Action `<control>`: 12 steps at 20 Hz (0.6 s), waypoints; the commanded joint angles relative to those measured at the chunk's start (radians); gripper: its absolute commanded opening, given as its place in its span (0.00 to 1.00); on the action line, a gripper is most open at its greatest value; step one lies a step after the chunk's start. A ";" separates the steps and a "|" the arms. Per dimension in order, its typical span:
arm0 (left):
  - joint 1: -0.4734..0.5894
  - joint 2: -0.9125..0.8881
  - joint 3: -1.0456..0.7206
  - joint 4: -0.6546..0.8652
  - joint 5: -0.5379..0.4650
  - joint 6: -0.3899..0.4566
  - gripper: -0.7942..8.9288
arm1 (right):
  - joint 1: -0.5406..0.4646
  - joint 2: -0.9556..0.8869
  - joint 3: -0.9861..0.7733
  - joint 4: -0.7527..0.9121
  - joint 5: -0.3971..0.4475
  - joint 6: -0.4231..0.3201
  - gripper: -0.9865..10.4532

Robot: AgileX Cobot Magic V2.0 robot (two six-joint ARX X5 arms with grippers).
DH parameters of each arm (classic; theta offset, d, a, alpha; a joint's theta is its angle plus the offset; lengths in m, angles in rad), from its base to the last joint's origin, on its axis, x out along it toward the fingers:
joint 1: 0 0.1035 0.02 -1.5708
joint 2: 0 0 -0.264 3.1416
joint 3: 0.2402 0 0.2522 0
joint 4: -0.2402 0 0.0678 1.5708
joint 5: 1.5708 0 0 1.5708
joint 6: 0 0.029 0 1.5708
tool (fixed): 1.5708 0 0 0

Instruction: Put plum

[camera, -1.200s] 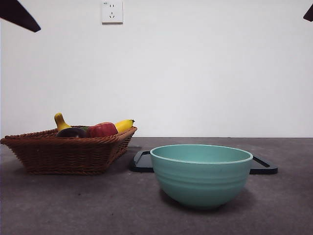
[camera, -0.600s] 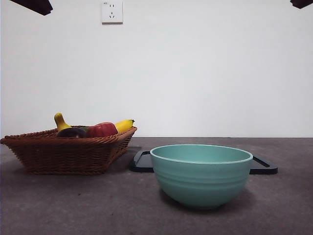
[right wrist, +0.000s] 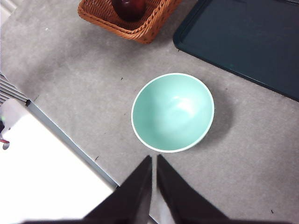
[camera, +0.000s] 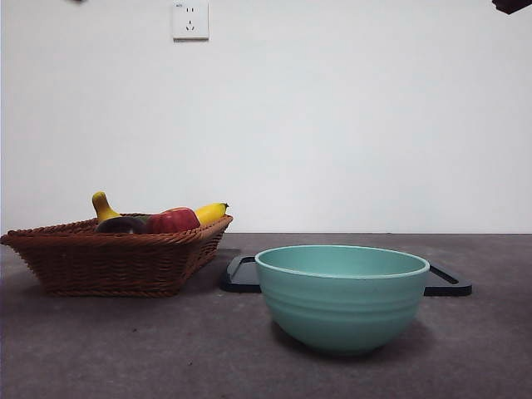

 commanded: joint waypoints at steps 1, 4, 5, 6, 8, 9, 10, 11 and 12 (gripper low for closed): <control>0.082 -0.096 -0.028 0.230 -0.068 0.033 0.09 | 0.009 0.003 0.015 0.010 0.000 -0.008 0.09; 0.202 -0.255 -0.191 0.543 -0.156 0.033 0.09 | 0.009 0.003 0.015 0.010 0.000 -0.008 0.09; 0.237 -0.323 -0.273 0.638 -0.207 0.034 0.09 | 0.009 0.003 0.015 0.010 0.000 -0.008 0.09; 0.261 -0.378 -0.338 0.695 -0.249 0.034 0.09 | 0.009 0.003 0.015 0.010 0.000 -0.008 0.09; 0.306 -0.496 -0.479 0.773 -0.338 0.033 0.09 | 0.009 0.003 0.015 0.010 0.000 -0.008 0.09; 0.326 -0.554 -0.548 0.793 -0.371 0.031 0.09 | 0.009 0.003 0.015 0.010 0.000 -0.008 0.09; 0.340 -0.597 -0.599 0.800 -0.387 0.030 0.09 | 0.009 0.003 0.015 0.010 0.000 -0.008 0.09; 0.355 -0.646 -0.657 0.800 -0.404 0.030 0.09 | 0.009 0.003 0.015 0.010 0.000 -0.008 0.09; 0.365 -0.682 -0.701 0.800 -0.416 0.027 0.09 | 0.009 0.003 0.015 0.010 0.000 -0.008 0.09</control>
